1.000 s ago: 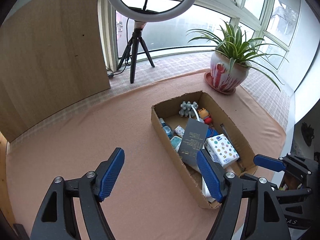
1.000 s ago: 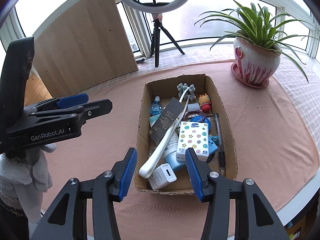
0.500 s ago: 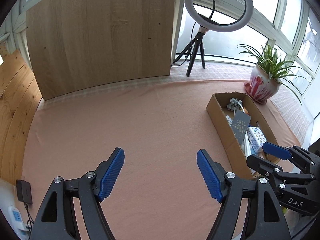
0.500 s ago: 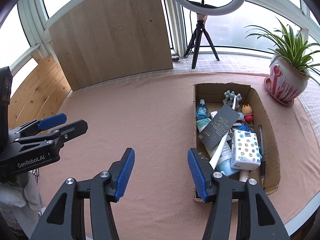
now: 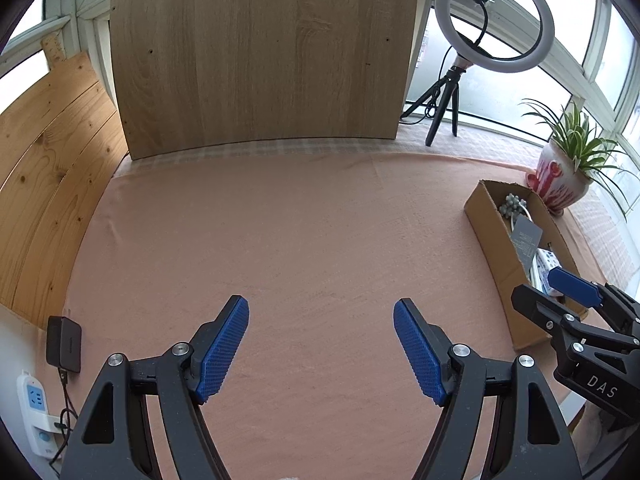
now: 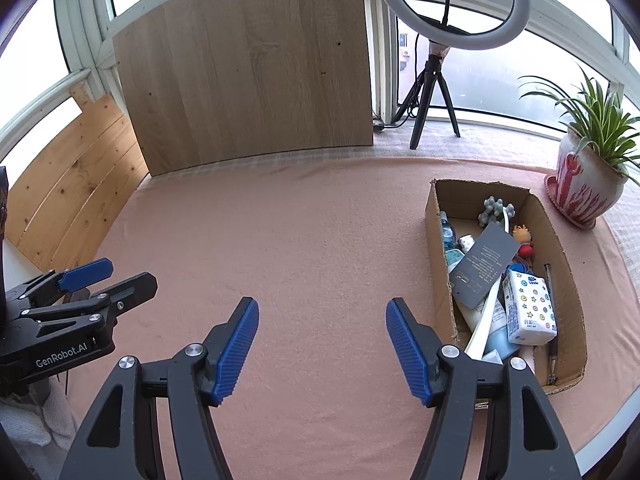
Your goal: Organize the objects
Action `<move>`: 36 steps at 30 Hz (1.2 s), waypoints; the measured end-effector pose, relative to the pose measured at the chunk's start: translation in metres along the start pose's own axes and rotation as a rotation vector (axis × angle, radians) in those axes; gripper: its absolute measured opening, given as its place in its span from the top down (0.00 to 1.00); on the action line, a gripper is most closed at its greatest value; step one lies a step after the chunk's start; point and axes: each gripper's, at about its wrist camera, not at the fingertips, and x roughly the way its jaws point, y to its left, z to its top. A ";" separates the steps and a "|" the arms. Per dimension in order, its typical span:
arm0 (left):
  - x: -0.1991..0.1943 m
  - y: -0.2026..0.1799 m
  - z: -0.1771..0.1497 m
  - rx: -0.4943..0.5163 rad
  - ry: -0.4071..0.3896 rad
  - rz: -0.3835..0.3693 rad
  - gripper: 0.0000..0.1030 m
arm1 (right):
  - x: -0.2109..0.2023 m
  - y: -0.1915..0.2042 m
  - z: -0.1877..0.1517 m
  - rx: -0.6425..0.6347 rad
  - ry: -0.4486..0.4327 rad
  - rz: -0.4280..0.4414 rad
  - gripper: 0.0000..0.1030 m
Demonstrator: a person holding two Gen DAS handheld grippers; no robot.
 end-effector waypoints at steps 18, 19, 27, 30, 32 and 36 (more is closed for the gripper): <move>0.007 0.012 -0.006 -0.012 0.009 0.007 0.24 | 0.008 0.014 0.001 0.006 -0.023 -0.070 0.29; 0.007 0.014 -0.005 -0.013 0.009 0.009 0.24 | 0.009 0.015 0.001 0.005 -0.022 -0.070 0.29; 0.014 0.020 -0.002 -0.020 0.014 0.009 0.24 | 0.016 0.019 0.002 0.001 -0.013 -0.069 0.28; 0.016 0.021 -0.002 -0.024 0.016 0.010 0.24 | 0.017 0.020 0.003 0.000 -0.013 -0.071 0.28; 0.017 0.022 -0.001 -0.024 0.018 0.011 0.24 | 0.018 0.020 0.004 0.001 -0.013 -0.072 0.28; 0.020 0.025 0.000 -0.025 0.024 0.013 0.24 | 0.021 0.020 0.006 0.002 -0.009 -0.071 0.28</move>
